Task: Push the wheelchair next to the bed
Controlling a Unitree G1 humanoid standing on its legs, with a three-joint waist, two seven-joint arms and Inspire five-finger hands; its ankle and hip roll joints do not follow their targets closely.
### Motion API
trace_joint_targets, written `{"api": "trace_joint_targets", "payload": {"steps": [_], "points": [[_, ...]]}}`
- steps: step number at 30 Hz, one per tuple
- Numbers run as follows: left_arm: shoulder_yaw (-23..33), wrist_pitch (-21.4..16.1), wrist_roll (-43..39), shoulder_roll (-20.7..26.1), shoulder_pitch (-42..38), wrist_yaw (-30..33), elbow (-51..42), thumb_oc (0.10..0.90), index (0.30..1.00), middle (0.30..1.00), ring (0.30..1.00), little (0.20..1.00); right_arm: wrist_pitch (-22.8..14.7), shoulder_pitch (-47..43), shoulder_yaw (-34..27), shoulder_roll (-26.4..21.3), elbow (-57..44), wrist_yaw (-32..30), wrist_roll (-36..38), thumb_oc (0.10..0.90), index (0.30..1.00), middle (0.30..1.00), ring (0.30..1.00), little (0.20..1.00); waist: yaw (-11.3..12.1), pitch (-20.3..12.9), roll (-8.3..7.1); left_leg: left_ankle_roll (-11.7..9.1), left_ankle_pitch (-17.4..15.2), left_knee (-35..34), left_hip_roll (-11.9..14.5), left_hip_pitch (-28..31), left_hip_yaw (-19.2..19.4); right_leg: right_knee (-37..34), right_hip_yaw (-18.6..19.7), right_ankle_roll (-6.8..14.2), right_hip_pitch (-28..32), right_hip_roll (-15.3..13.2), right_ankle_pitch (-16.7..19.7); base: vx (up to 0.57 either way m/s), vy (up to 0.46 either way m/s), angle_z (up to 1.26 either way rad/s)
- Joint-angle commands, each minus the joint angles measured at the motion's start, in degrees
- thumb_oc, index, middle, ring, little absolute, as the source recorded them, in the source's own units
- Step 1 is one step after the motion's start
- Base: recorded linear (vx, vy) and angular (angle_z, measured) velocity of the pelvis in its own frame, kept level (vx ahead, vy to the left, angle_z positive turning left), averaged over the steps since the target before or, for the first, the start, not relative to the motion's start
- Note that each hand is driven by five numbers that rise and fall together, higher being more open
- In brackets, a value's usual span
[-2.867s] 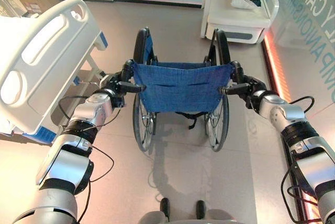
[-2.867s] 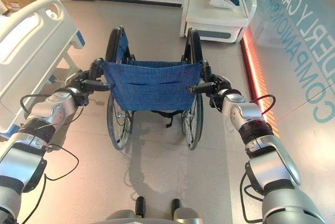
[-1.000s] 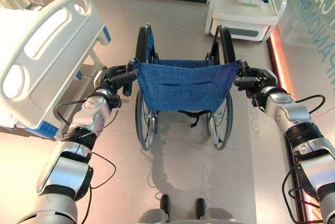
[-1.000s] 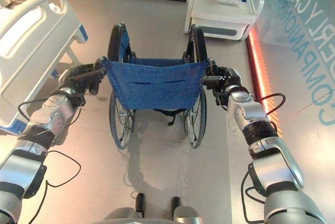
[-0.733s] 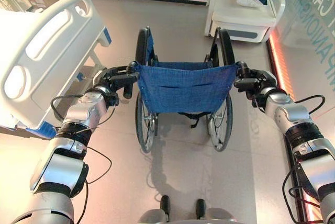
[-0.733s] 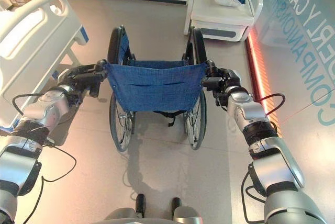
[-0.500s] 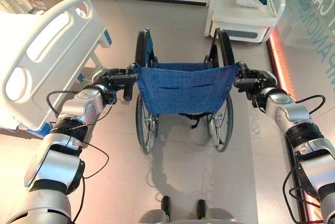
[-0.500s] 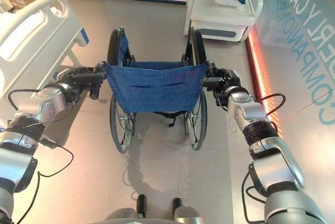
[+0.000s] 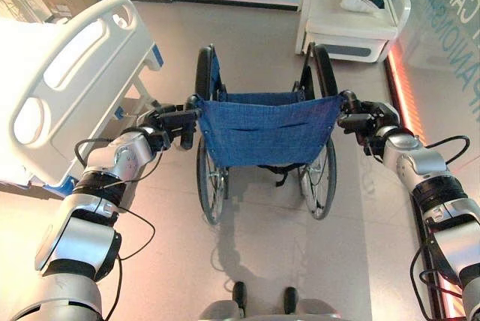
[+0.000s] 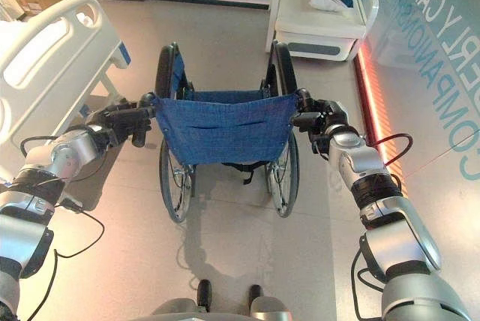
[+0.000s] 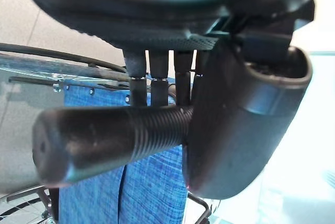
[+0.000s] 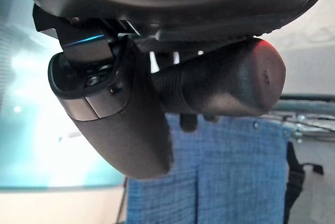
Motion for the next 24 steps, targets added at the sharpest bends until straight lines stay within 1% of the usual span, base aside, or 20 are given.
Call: {"api": "trace_joint_targets", "payload": {"steps": [1,3,4,6,7,8,9,12,13,14,15,16,17,18,19,22,24], "points": [[-1.7,-2.4,-2.0,-11.6,-5.4,-8.0,-5.3,0.497,0.446,0.446,0.446,0.446,-9.3,-7.0,3.1,8.1,-12.1,6.8,2.2,0.4,0.3,0.3,0.3,0.3,0.6,-5.9,-0.13,1.1,-3.0,0.3,-4.4,0.5,1.1,2.5,-1.1,0.1,-3.2,1.0,3.5,0.0,0.0,0.0],[-2.2,-2.6,-1.9,-12.0,-5.3,-8.3,-5.5,0.489,0.434,0.434,0.434,0.434,-9.4,-6.9,3.0,8.1,-12.4,6.6,2.2,0.4,0.3,0.3,0.3,0.3,0.6,-5.9,-0.19,1.2,-2.9,0.3,-4.4,0.4,1.2,2.4,-1.1,0.1,-3.3,1.0,3.5,0.0,0.0,0.0],[-2.3,-2.7,-2.3,-12.1,-5.3,-8.7,-5.7,0.478,0.418,0.418,0.418,0.418,-9.4,-6.8,3.0,8.0,-12.6,6.5,2.5,0.4,0.3,0.3,0.3,0.3,0.5,-5.8,-0.22,1.2,-3.0,0.3,-4.4,0.4,1.2,2.4,-1.1,0.1,-3.3,1.0,3.6,0.0,0.0,0.0],[-2.3,-3.2,-4.2,-12.5,-4.9,-9.4,-6.0,0.482,0.422,0.422,0.422,0.422,-9.4,-6.6,2.8,8.0,-12.8,6.7,2.5,0.4,0.3,0.3,0.3,0.3,0.5,-5.8,-0.24,1.2,-3.0,0.3,-4.4,0.4,1.4,2.5,-1.0,0.2,-3.4,1.0,3.6,0.0,0.0,0.0],[-2.1,-3.2,-5.4,-12.9,-4.7,-9.7,-6.4,0.5,0.451,0.451,0.451,0.451,-9.4,-6.4,2.7,8.1,-12.9,6.8,2.4,0.4,0.3,0.3,0.3,0.3,0.5,-5.8,-0.26,1.2,-3.0,0.3,-4.4,0.5,1.4,2.5,-1.0,0.2,-3.4,1.0,3.6,0.0,0.0,0.0],[-1.9,-3.0,-6.6,-13.2,-4.5,-9.7,-6.8,0.557,0.535,0.535,0.535,0.535,-9.5,-6.1,2.6,8.2,-12.9,7.0,2.2,0.4,0.3,0.3,0.3,0.3,0.5,-5.8,-0.28,1.2,-3.0,0.3,-4.4,0.5,1.4,2.5,-1.0,0.2,-3.3,1.0,3.6,0.0,0.0,0.0],[-1.7,-2.9,-8.0,-13.7,-4.2,-9.6,-7.2,0.596,0.594,0.594,0.594,0.594,-9.6,-6.0,2.6,8.3,-12.9,7.0,2.1,0.4,0.3,0.3,0.3,0.3,0.5,-5.7,-0.3,1.2,-3.0,0.2,-4.4,0.5,1.4,2.5,-1.0,0.2,-3.3,1.0,3.6,0.0,0.0,0.0],[-1.1,-2.1,-12.0,-15.0,-3.6,-9.8,-8.0,0.675,0.712,0.712,0.712,0.712,-9.8,-5.6,2.5,8.6,-13.0,7.0,1.8,0.4,0.3,0.3,0.3,0.3,0.5,-5.6,-0.35,1.2,-3.1,0.3,-4.3,0.7,1.5,2.7,-1.1,0.1,-3.4,1.0,3.6,0.0,0.0,0.0],[-0.8,-1.6,-14.9,-15.6,-3.3,-9.5,-8.4,0.692,0.738,0.738,0.738,0.738,-9.6,-5.5,2.5,8.8,-13.0,6.9,1.7,0.4,0.3,0.3,0.3,0.3,0.4,-5.6,-0.37,1.2,-3.1,0.3,-4.3,0.7,1.6,2.8,-1.1,0.1,-3.4,1.0,3.7,0.0,0.0,0.0],[-0.6,-1.3,-16.6,-16.1,-3.2,-9.3,-8.6,0.681,0.721,0.721,0.721,0.721,-9.7,-5.5,2.5,9.0,-12.9,6.8,1.5,0.4,0.3,0.3,0.3,0.3,0.4,-5.6,-0.39,1.2,-3.1,0.3,-4.3,0.7,1.6,2.8,-1.1,0.1,-3.4,1.0,3.7,0.0,0.0,0.0],[-0.2,-1.1,-18.8,-16.7,-2.8,-9.4,-8.7,0.659,0.688,0.688,0.688,0.688,-9.7,-5.5,2.5,9.3,-12.8,6.7,1.4,0.4,0.3,0.3,0.3,0.3,0.4,-5.5,-0.42,1.2,-3.2,0.3,-4.2,0.8,1.7,2.8,-1.1,0.1,-3.4,0.9,3.6,0.0,0.0,0.0],[0.1,-0.6,-21.4,-17.1,-2.6,-9.7,-8.7,0.613,0.62,0.62,0.62,0.62,-9.5,-5.6,2.5,9.3,-12.9,6.6,1.4,0.4,0.3,0.3,0.3,0.3,0.4,-5.6,-0.45,1.2,-3.2,0.2,-4.2,0.8,1.7,2.8,-1.0,0.1,-3.4,0.9,3.6,0.0,0.0,0.0],[0.1,-0.5,-22.3,-17.2,-2.6,-9.9,-8.8,0.566,0.549,0.549,0.549,0.549,-9.5,-5.6,2.5,9.4,-12.9,6.6,1.4,0.4,0.3,0.3,0.3,0.3,0.3,-5.6,-0.46,1.2,-3.2,0.2,-4.2,0.8,1.7,2.8,-1.0,0.1,-3.4,0.9,3.6,0.0,0.0,0.0],[0.7,0.2,-25.6,-17.8,-2.2,-11.1,-9.1,0.474,0.411,0.411,0.411,0.411,-9.5,-5.5,2.4,9.4,-12.8,6.7,1.3,0.4,0.3,0.3,0.3,0.3,0.3,-5.6,-0.51,1.2,-3.3,0.3,-4.2,0.8,1.9,2.8,-1.1,0.1,-3.4,0.9,3.6,0.0,0.0,0.0],[0.9,0.1,-26.6,-17.9,-2.1,-11.5,-9.2,0.4,0.3,0.3,0.3,0.3,-9.5,-5.5,2.4,9.5,-12.8,6.7,1.3,0.4,0.3,0.3,0.3,0.3,0.3,-5.6,-0.53,1.2,-3.3,0.3,-4.2,0.8,1.9,2.8,-1.1,0.1,-3.4,0.9,3.6,0.0,0.0,0.0],[1.5,-0.3,-32.4,-18.9,-1.3,-13.8,-10.5,0.4,0.3,0.3,0.3,0.3,-9.5,-5.2,2.3,9.7,-13.2,6.4,1.3,0.4,0.3,0.3,0.3,0.3,0.2,-5.5,-0.61,1.3,-3.4,0.2,-4.2,0.9,2.1,2.7,-1.0,0.0,-3.3,1.0,3.6,0.0,0.0,0.0],[1.9,-0.5,-34.1,-19.3,-0.9,-14.8,-11.2,0.4,0.3,0.3,0.3,0.3,-9.6,-5.1,2.3,9.8,-13.2,6.2,1.4,0.4,0.3,0.3,0.3,0.3,0.3,-5.5,-0.68,1.3,-3.5,0.2,-4.1,0.9,2.1,2.8,-1.1,-0.1,-3.3,0.9,3.6,0.0,0.0,0.0]]}}
